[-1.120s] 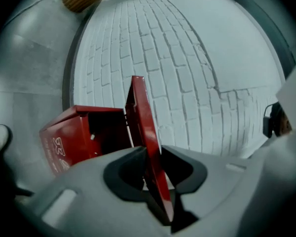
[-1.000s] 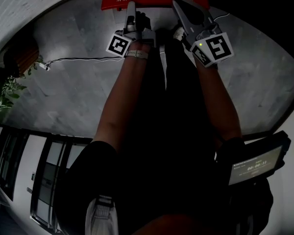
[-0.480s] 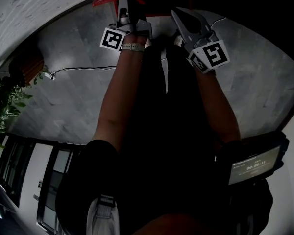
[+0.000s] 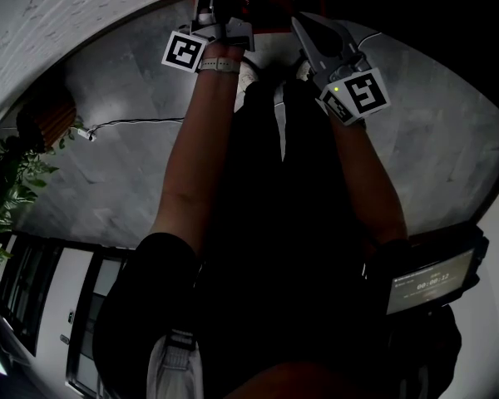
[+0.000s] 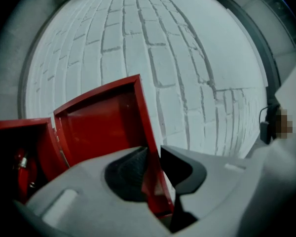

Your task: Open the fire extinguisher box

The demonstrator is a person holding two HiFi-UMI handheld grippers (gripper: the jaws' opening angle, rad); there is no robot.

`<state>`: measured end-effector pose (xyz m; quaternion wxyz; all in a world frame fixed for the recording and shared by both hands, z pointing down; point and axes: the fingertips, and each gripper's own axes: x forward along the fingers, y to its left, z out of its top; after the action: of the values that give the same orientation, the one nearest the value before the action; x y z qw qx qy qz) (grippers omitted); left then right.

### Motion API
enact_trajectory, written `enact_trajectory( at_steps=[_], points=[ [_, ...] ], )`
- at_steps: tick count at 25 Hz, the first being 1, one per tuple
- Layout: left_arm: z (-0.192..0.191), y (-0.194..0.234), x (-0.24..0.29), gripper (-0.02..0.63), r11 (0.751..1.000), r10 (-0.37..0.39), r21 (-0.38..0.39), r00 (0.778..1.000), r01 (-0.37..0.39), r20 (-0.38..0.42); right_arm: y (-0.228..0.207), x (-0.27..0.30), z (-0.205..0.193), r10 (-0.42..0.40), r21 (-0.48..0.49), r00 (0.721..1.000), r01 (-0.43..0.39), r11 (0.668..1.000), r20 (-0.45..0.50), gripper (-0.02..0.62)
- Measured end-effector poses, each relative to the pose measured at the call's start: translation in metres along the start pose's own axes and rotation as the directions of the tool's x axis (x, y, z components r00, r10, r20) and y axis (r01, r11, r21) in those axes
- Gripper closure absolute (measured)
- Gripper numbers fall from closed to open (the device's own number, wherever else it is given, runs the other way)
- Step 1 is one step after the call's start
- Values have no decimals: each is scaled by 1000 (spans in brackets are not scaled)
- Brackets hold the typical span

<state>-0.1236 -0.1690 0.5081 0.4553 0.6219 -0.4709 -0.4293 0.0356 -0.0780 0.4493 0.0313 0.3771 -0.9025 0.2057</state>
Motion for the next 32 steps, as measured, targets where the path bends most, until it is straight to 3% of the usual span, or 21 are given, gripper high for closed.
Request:
enact_trajectory(
  at_steps=[18, 26, 32],
  points=[
    [16, 14, 52, 537, 998, -9, 56, 1000, 11, -26, -15, -1, 0, -28, 8, 1000, 28, 1000, -14, 586],
    [18, 17, 53, 534, 1000, -26, 13, 1000, 26, -8, -12, -3, 1, -11, 17, 1000, 11, 1000, -15, 586],
    [7, 11, 44, 494, 998, -64, -26, 998, 64, -29, -9, -9, -3, -6, 40, 1000, 7, 999, -13, 586]
  ],
)
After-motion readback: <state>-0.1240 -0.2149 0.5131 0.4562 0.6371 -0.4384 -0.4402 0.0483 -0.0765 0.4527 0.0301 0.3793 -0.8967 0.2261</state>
